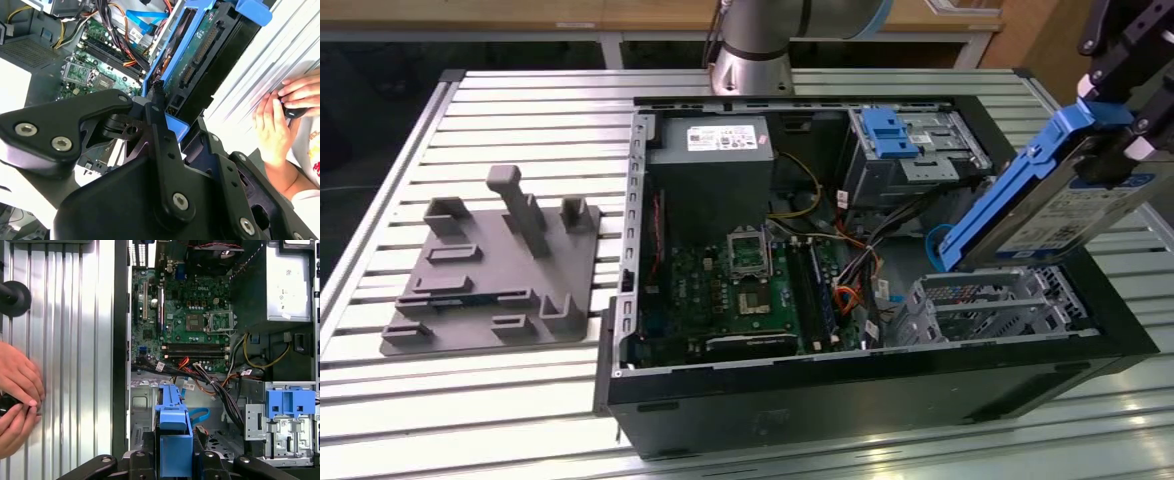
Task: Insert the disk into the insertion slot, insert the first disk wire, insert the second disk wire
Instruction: 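Insert the disk into the insertion slot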
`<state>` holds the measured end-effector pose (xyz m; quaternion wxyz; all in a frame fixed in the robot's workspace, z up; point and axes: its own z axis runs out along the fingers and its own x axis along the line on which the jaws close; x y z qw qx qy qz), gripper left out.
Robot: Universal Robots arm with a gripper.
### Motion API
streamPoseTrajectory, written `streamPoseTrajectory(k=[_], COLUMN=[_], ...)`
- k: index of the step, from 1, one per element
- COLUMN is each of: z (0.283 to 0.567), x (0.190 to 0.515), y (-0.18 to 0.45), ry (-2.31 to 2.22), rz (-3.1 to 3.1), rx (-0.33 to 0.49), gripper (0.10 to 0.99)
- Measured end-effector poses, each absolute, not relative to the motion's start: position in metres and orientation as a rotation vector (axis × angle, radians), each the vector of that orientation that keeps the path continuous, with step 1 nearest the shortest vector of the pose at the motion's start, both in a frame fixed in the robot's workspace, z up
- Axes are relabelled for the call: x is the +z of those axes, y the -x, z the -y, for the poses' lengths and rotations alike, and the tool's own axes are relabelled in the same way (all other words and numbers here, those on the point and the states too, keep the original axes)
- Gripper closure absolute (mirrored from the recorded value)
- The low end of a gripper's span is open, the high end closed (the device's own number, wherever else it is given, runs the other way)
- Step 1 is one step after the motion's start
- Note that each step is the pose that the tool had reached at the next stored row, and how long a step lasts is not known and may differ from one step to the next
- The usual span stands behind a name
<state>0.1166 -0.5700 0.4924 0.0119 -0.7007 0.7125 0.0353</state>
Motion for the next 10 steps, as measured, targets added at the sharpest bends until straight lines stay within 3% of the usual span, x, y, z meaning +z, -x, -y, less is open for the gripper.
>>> streamPoseTrajectory(k=[10], z=[0.5700], x=[0.4923], y=[-0.1167], ry=[2.167], rz=[-2.200], rx=[0.065], gripper=[0.725])
